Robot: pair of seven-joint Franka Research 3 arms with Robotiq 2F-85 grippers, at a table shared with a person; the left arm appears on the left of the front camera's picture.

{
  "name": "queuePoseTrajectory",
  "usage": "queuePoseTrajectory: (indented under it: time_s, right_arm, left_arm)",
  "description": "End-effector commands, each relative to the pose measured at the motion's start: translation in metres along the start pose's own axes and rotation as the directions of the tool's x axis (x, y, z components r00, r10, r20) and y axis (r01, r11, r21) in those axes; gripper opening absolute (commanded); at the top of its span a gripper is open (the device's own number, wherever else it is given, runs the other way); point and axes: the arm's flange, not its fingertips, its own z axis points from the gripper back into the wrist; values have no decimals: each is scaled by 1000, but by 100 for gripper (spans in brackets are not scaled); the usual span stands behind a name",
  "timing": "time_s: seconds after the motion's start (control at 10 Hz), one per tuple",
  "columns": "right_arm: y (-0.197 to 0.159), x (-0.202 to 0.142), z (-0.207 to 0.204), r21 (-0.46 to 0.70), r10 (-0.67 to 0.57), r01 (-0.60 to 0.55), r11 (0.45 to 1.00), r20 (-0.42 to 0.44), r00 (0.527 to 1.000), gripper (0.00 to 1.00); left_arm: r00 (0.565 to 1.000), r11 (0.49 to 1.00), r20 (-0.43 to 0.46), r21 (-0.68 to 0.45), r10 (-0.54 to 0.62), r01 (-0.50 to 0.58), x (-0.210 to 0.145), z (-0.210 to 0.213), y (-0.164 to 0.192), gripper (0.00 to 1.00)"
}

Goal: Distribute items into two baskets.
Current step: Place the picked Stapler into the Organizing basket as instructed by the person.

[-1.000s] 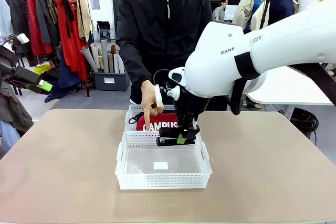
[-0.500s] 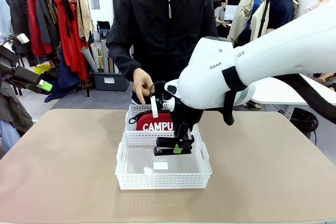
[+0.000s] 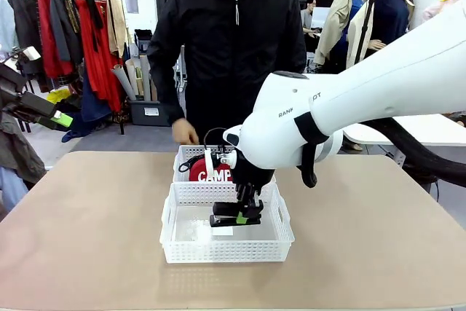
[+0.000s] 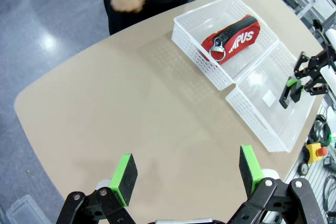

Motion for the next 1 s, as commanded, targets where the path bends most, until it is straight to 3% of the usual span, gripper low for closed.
queuePoseTrajectory:
  time_s: [0.0, 0.9]
  right_arm:
    - [-4, 5, -6, -34, -20, 19, 999, -22, 1000, 4]
    - [-10, 2, -33, 9, -45, 46, 999, -16, 999, 4]
  left_arm:
    - [1000, 1000, 7, 1, 8, -8, 0, 0, -1, 100]
    - [1000, 1000, 7, 1, 8, -8, 0, 0, -1, 100]
